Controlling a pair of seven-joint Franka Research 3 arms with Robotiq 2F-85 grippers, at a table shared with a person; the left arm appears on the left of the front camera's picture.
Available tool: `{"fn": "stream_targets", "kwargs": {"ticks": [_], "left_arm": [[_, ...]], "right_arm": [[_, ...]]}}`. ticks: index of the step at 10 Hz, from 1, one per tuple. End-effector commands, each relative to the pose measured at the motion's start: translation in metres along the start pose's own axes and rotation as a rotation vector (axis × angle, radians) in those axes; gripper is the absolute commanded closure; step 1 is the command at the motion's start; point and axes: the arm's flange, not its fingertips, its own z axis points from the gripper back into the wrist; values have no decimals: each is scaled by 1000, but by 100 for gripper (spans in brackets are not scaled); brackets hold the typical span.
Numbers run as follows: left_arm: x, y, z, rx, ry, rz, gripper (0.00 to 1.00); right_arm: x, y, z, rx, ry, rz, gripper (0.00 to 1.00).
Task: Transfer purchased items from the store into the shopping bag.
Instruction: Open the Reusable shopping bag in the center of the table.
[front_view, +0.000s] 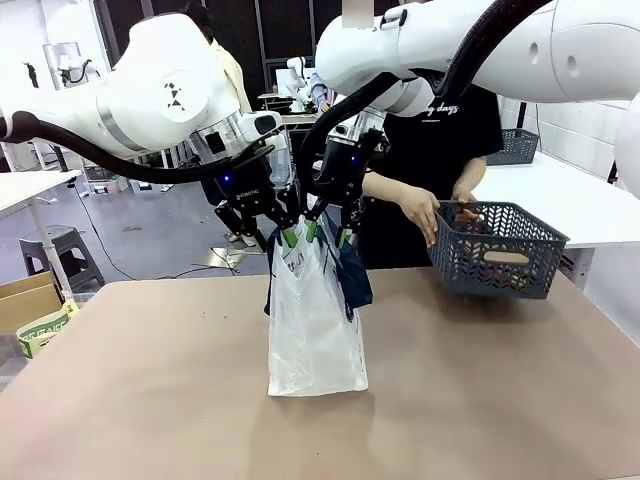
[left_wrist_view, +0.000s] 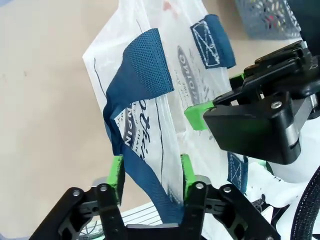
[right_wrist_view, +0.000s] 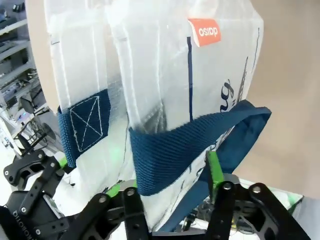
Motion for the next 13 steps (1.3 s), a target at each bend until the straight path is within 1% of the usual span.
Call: {"fn": "stream_targets", "kwargs": {"ticks": [1,4,6,9,10,11,12,13], "left_arm": [[4,-9,0,35,30,27,100],[3,-10,-2,44,43,29,100],[-2,-3,3,59,8,49,100],[-16,14,8,59,-44,80,100],[-19,19,8,74,-57,86,100],[-23,22,6,84,-64,79,100],[-24,26,2,110,-54,65,100],[-24,30,-1,120,-36,67,100]], "right_arm": [[7,6,5,-34,14,-33,100],[3,8,-1,-49,31,-39,100],[-7,4,-5,-84,26,-43,100],[-27,-9,-11,-149,-21,-23,100],[-34,-15,-12,-172,-41,10,100],[-44,-20,-11,-197,-82,68,100],[-53,-23,-10,-208,-110,98,100],[-62,-23,-9,-220,-117,118,100]]}}
